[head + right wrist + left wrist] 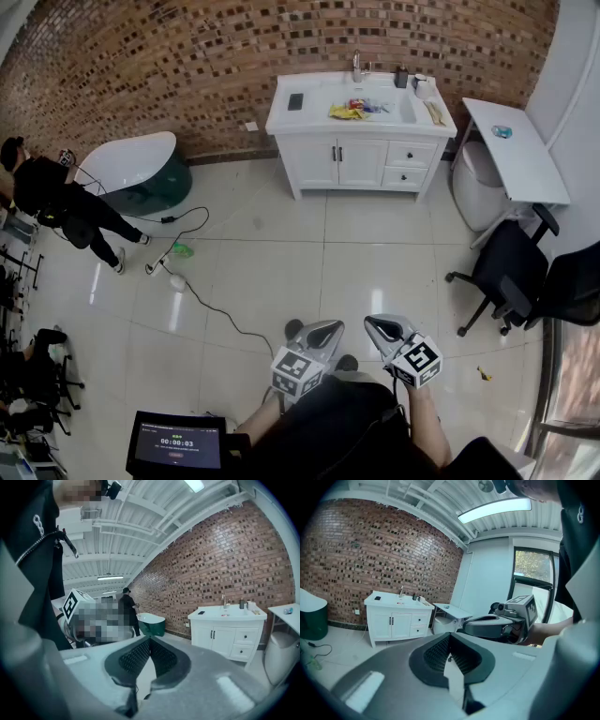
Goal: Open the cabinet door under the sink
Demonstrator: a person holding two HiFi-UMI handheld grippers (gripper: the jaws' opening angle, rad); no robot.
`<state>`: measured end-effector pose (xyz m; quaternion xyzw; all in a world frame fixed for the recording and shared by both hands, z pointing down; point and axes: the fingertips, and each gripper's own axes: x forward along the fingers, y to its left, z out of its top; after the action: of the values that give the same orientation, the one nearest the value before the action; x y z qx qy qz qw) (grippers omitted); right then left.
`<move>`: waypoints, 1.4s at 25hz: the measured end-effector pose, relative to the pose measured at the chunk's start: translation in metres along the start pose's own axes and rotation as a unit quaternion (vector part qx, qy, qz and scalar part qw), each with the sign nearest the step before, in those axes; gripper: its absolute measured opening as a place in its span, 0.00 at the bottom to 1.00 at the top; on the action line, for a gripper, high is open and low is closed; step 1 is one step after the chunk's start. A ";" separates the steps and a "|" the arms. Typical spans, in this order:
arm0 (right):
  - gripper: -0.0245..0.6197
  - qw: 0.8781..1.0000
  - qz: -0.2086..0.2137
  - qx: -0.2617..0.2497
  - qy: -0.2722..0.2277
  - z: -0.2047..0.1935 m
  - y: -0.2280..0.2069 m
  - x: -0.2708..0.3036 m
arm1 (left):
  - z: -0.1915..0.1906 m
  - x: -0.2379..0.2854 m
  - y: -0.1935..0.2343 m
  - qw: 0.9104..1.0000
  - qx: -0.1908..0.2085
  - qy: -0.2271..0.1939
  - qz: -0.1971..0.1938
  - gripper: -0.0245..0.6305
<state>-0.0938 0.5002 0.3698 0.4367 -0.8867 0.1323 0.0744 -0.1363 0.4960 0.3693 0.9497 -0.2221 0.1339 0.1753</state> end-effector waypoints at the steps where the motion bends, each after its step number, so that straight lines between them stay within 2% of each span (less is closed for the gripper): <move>1: 0.02 1.000 -0.002 0.002 0.003 -0.004 0.002 -0.003 | -0.003 -0.002 -0.002 1.000 -0.004 0.000 -0.001 0.06; 5: 0.02 1.000 0.002 0.006 0.012 -0.014 0.012 -0.002 | -0.014 -0.013 -0.001 1.000 -0.016 0.003 0.007 0.06; 10: 0.02 1.000 0.009 0.009 0.016 -0.003 0.015 0.017 | -0.006 -0.019 0.016 1.000 -0.021 0.007 0.012 0.06; 17: 0.02 0.999 0.013 0.027 0.039 -0.020 -0.001 0.015 | -0.014 -0.004 0.020 0.999 -0.029 0.018 0.019 0.06; 21: 0.02 0.998 0.013 0.024 0.050 -0.019 -0.016 0.038 | -0.016 0.001 0.048 0.999 -0.037 0.026 0.021 0.06; 24: 0.02 0.998 0.006 0.007 0.057 -0.007 -0.031 0.056 | -0.008 0.013 0.072 0.999 -0.036 0.028 0.022 0.06; 28: 0.02 0.998 -0.001 0.003 0.058 0.016 -0.059 0.069 | 0.029 0.050 0.098 0.999 -0.037 0.009 0.019 0.06; 31: 0.02 0.997 -0.025 -0.006 0.068 0.026 -0.087 0.076 | 0.045 0.081 0.108 0.999 -0.036 0.008 -0.009 0.06; 35: 0.02 0.992 -0.093 0.025 0.077 0.035 -0.140 0.074 | 0.077 0.109 0.120 0.999 -0.018 -0.005 -0.048 0.06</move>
<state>-0.0284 0.3520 0.3784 0.5078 -0.8302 0.1800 0.1435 -0.0848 0.3244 0.3689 0.9568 -0.1790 0.1167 0.1973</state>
